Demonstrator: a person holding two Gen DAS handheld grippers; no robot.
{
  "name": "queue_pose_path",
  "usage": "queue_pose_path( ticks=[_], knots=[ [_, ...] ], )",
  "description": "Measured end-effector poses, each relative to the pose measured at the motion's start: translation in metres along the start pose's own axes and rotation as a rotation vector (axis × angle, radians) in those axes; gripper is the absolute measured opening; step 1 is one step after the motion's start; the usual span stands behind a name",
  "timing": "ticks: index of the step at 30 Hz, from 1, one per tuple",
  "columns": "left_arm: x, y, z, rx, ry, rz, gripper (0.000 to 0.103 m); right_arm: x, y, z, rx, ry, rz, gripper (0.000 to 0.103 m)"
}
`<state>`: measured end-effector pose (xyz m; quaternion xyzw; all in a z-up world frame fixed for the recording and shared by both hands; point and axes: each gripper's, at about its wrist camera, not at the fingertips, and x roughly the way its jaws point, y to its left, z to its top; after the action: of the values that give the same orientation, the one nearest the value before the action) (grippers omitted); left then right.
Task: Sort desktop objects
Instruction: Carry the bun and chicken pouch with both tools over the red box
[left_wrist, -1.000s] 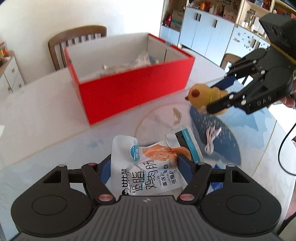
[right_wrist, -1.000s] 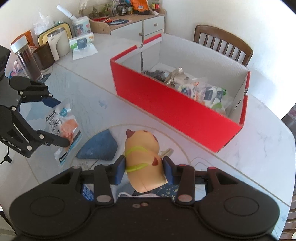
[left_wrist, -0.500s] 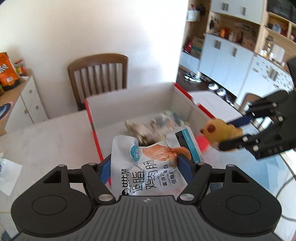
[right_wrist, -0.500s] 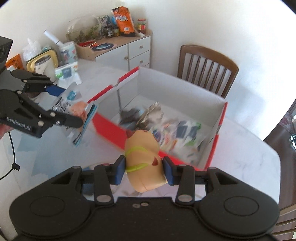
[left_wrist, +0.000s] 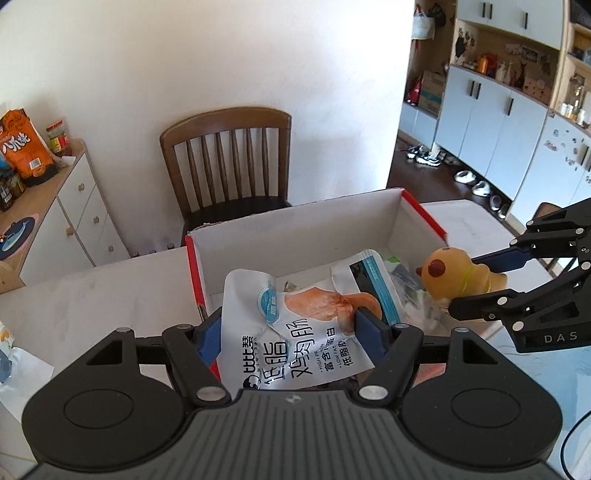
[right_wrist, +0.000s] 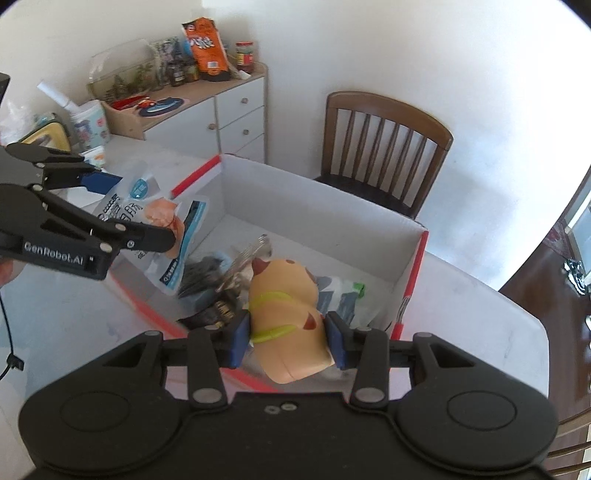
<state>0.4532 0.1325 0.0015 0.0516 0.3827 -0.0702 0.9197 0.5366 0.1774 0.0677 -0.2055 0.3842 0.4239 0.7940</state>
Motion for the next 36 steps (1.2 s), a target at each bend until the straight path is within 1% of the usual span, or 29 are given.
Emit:
queue_pose_path(
  ticks=[3,9,15,22,27,36],
  knots=[
    [0.013,0.0,0.002,-0.001,0.017,0.011,0.072,0.012,-0.005,0.003,0.011,0.012,-0.019,0.043],
    [0.035,-0.004,-0.001,0.032,0.056,0.033,0.072,0.034,-0.018,0.001,0.05,0.043,-0.038,0.043],
    [0.053,-0.005,-0.006,0.049,0.094,0.051,0.072,0.05,-0.019,0.0,0.042,0.071,-0.058,0.043],
    [0.065,-0.007,-0.01,0.08,0.133,0.067,0.072,0.068,-0.018,-0.003,0.04,0.11,-0.083,0.043],
    [0.072,-0.005,-0.016,0.076,0.161,0.05,0.073,0.073,-0.019,-0.001,0.042,0.114,-0.074,0.044],
    [0.071,-0.009,-0.021,0.071,0.168,0.015,0.074,0.068,-0.012,0.0,0.034,0.101,-0.059,0.049]
  ],
)
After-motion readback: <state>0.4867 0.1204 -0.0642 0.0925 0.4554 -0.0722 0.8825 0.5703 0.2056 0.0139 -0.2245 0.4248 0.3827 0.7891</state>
